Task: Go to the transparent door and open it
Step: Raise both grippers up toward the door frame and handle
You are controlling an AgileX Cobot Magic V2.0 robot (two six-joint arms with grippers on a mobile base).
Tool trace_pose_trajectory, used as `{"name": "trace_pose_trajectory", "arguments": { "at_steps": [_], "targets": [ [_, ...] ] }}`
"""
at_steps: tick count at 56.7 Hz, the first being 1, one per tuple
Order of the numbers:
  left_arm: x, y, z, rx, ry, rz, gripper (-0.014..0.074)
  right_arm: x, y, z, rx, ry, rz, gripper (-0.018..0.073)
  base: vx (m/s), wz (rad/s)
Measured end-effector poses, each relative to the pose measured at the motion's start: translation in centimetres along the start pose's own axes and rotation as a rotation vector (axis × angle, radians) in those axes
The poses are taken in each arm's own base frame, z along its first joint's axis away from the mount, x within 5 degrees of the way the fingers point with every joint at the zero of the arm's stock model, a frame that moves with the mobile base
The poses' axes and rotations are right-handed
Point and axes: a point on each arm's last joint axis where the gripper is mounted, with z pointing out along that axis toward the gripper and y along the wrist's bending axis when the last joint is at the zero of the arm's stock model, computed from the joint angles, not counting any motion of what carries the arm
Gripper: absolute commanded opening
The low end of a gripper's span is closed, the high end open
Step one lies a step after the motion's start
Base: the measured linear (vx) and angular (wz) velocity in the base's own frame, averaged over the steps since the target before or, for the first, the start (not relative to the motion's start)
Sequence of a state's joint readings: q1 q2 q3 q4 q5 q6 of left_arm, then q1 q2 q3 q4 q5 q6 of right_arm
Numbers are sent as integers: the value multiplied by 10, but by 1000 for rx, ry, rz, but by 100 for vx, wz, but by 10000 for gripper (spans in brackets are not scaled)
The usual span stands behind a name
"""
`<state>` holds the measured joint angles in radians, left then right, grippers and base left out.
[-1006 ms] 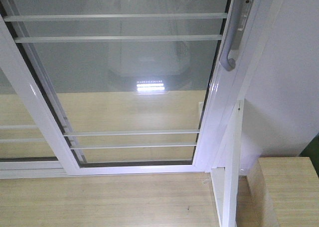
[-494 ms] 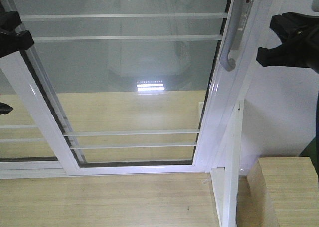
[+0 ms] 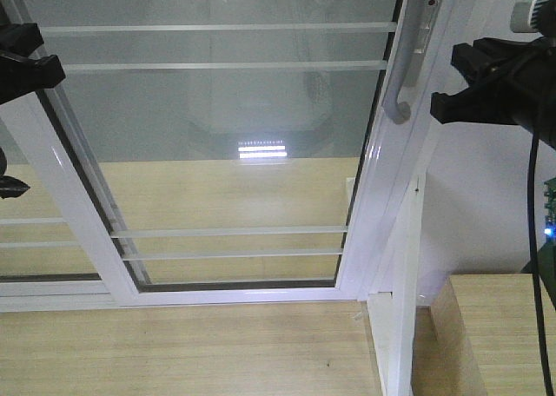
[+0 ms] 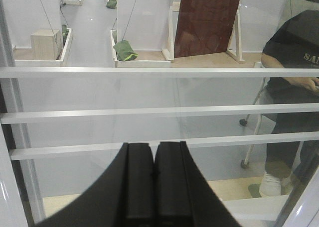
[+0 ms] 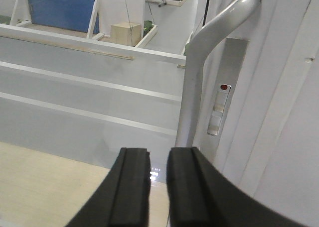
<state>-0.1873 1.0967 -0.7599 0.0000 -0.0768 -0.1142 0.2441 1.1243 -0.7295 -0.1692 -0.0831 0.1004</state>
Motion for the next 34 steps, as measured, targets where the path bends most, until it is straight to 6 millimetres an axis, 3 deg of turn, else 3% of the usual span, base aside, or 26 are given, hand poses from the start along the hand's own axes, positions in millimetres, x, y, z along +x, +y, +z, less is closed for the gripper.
{"name": "trace_pose_trajectory", "arguments": {
  "at_steps": [6,12,23,34],
  "targets": [
    [0,0,0,0,0,0,21,-2,0,0,-2,-20,0,601,0,0],
    [0,0,0,0,0,3,24,-3,1,3,-6,-42,0,671,0,0],
    [2,0,4,4,-1,132,116,6,2,21,-19,-42,2,659,0,0],
    [10,1,15,5,30,156,340,17,4,38,-30,-35,5,618,0,0]
  ]
}}
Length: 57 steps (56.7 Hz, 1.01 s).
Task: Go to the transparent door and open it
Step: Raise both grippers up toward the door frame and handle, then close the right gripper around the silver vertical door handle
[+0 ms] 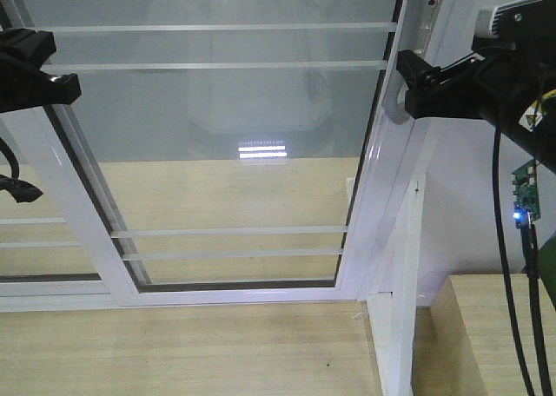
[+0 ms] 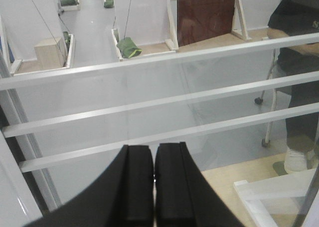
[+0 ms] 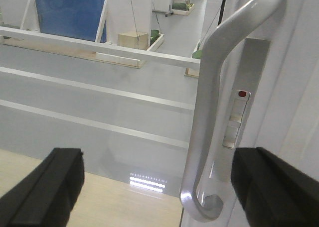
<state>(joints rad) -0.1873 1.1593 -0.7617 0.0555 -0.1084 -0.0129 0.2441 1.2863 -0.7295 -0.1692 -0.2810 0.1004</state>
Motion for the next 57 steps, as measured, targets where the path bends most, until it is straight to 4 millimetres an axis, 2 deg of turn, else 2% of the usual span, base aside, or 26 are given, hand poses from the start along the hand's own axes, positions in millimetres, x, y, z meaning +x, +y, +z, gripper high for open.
{"name": "trace_pose_trajectory", "arguments": {
  "at_steps": [10,16,33,46,57],
  "targets": [
    [1,0,2,0,1,0,519,2,0,4,-2,-8,4,594,0,0],
    [-1,0,2,1,-18,0,563,0,0,4,1,-15,13,593,0,0],
    [-2,9,2,-33,-26,18,567,6,-21,13,70,-44,56,593,0,0],
    [-1,11,2,-41,-18,17,566,25,-24,38,65,-62,63,593,0,0],
    [-1,11,2,-41,-18,17,566,31,-27,66,61,-65,64,593,0,0]
  ]
}}
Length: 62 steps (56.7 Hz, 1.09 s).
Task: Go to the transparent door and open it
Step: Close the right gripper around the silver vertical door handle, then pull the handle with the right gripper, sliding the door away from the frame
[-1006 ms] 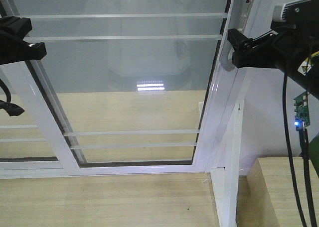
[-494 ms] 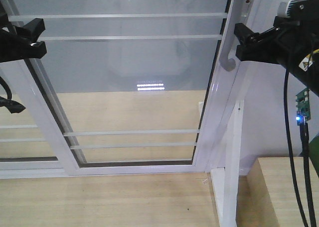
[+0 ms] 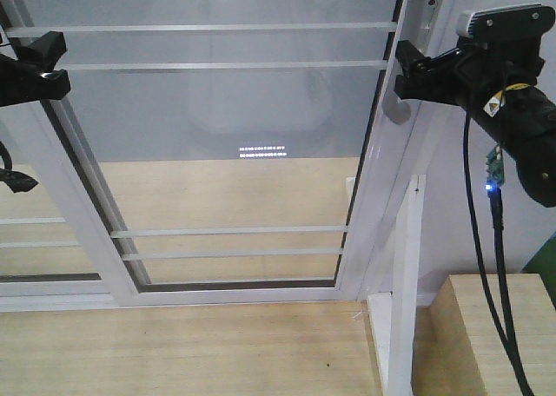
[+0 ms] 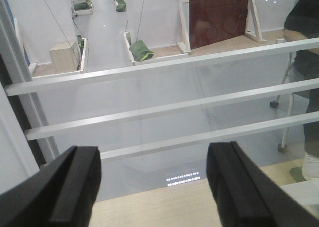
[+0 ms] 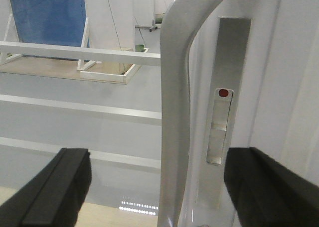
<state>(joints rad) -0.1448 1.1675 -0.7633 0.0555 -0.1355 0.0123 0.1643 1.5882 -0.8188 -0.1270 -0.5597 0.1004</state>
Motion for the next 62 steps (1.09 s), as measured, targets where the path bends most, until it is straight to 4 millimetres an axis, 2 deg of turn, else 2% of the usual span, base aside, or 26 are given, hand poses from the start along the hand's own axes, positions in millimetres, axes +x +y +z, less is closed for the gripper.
{"name": "trace_pose_trajectory", "arguments": {
  "at_steps": [20,39,47,59,62],
  "targets": [
    [0,0,0,0,0,0,566,8,-3,53,-1,-1,0,592,0,0],
    [0,0,0,0,0,0,566,21,-5,81,-2,9,1,542,0,0],
    [0,0,0,0,0,0,566,23,-5,84,-2,10,1,422,0,0],
    [0,0,0,0,0,0,566,22,-9,84,13,1,6,90,0,0],
    [0,0,0,0,0,0,566,22,-9,84,13,0,-6,32,0,0]
  ]
}}
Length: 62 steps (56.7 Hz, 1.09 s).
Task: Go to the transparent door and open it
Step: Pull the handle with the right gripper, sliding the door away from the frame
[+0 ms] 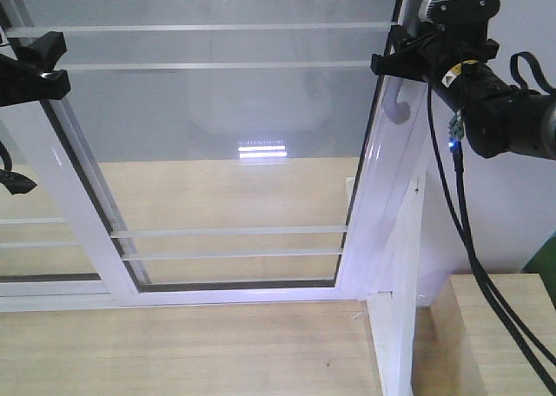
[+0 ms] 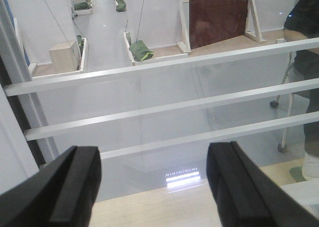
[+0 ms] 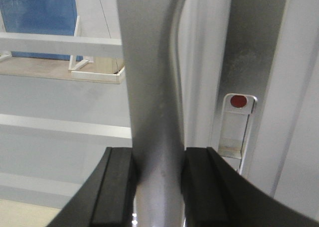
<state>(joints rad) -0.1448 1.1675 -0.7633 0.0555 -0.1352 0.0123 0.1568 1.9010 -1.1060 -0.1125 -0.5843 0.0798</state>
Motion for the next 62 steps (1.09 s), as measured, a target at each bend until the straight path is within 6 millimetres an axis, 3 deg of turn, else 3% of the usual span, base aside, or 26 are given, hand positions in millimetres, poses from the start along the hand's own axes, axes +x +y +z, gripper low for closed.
{"name": "trace_pose_trajectory", "arguments": {
  "at_steps": [3,20,31,62],
  "targets": [
    [0,0,0,0,1,0,565,0,0,0,-1,0,-11,-15,0,0],
    [0,0,0,0,1,0,565,0,2,0,-10,0,-37,-9,0,0],
    [0,0,0,0,1,0,565,0,13,2,-37,-3,-36,-7,0,0],
    [0,0,0,0,1,0,565,3,80,6,-177,-31,-44,-6,0,0]
  ]
}}
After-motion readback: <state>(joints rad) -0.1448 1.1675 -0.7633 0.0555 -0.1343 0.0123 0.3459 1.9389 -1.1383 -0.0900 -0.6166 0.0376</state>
